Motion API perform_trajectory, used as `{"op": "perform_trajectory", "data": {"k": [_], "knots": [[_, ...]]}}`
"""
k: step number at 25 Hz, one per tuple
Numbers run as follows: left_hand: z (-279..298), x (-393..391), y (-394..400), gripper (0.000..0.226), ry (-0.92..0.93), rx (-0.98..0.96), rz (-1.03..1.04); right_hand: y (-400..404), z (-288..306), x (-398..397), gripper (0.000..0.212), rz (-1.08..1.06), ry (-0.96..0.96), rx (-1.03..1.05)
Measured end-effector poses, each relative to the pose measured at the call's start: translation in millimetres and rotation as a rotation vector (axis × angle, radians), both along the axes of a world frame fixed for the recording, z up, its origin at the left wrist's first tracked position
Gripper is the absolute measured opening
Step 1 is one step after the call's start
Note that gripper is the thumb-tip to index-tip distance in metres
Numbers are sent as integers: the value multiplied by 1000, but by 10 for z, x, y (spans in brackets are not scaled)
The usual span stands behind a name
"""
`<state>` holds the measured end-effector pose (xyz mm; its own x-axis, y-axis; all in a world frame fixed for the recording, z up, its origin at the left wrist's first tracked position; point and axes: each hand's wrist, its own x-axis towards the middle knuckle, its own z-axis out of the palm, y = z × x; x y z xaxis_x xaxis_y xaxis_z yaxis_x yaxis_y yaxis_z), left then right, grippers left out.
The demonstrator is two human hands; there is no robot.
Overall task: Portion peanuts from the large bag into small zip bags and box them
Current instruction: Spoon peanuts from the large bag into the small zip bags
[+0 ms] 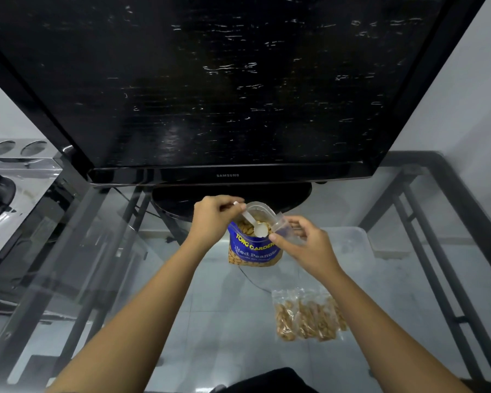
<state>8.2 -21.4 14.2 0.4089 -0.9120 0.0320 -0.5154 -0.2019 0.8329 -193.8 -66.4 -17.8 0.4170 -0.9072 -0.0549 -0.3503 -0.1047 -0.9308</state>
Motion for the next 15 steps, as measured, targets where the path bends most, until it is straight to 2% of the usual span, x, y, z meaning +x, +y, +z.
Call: {"op": "perform_trajectory", "data": {"k": [2,6,8,9,11,15], "knots": [[38,-37,3,24,-170,-50,-172,-20,-14,-24,38,12,10,1],[70,-33,9,30,-623,-386,-331,-59,-36,-49,42,34,41,-7],[-25,12,-18,29,-856,-425,-463,-64,-33,-55,41,40,47,-9],[-73,18,-17,30,-889,-384,-502,-67,-26,-55,41,44,50,-10],[-133,-7,-4,35,-730,-262,-396,-73,-16,-64,41,47,59,-7],[-121,10,-75,26,-208,-18,249,-90,-9,-75,45,59,78,1]]}}
